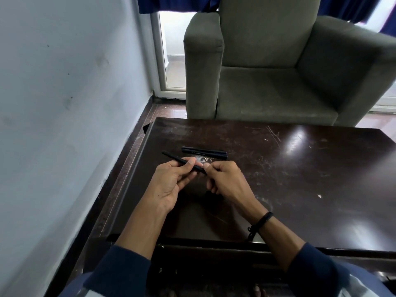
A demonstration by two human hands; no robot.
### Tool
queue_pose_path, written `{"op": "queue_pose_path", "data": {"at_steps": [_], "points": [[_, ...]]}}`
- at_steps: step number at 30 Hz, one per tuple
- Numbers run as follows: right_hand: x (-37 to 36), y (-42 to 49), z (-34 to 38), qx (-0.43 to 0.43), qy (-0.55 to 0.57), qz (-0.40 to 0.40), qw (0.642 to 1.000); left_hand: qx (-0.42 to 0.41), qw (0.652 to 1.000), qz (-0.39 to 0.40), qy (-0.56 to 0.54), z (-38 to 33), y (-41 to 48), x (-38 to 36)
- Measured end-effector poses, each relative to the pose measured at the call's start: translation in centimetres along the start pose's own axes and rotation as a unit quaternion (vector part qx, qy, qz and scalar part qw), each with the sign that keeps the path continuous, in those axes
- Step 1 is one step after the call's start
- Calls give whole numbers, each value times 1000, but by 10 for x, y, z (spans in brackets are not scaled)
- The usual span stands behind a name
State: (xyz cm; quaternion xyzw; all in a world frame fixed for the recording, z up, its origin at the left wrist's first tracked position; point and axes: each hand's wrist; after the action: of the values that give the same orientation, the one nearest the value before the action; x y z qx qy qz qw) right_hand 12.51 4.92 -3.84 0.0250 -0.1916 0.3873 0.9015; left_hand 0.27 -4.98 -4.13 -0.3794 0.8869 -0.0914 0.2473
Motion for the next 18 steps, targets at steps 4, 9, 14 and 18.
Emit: {"op": "queue_pose_path", "data": {"at_steps": [4, 9, 14, 18], "points": [[0, 3, -2, 32, -7, 4, 999, -1, 1000, -7, -9, 0, 0, 1], [-1, 1, -3, 9, -26, -4, 1000, 0, 1000, -6, -2, 1, -1, -2], [3, 3, -3, 13, -19, -11, 1000, -3, 1000, -16, -11, 1, 0, -2], [2, 3, -4, 12, -27, -28, 999, 0, 1000, -12, -12, 1, -1, -1]]}}
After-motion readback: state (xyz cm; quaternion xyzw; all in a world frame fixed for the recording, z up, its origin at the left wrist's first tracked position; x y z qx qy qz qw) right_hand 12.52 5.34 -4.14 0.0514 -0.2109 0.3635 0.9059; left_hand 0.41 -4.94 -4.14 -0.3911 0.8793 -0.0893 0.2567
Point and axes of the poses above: each hand's wrist, its own y-axis towards the middle knuckle, its own x-axis out of the back of the hand, z = x × y, and after that the axes turned 2 degrees about y, right-handed
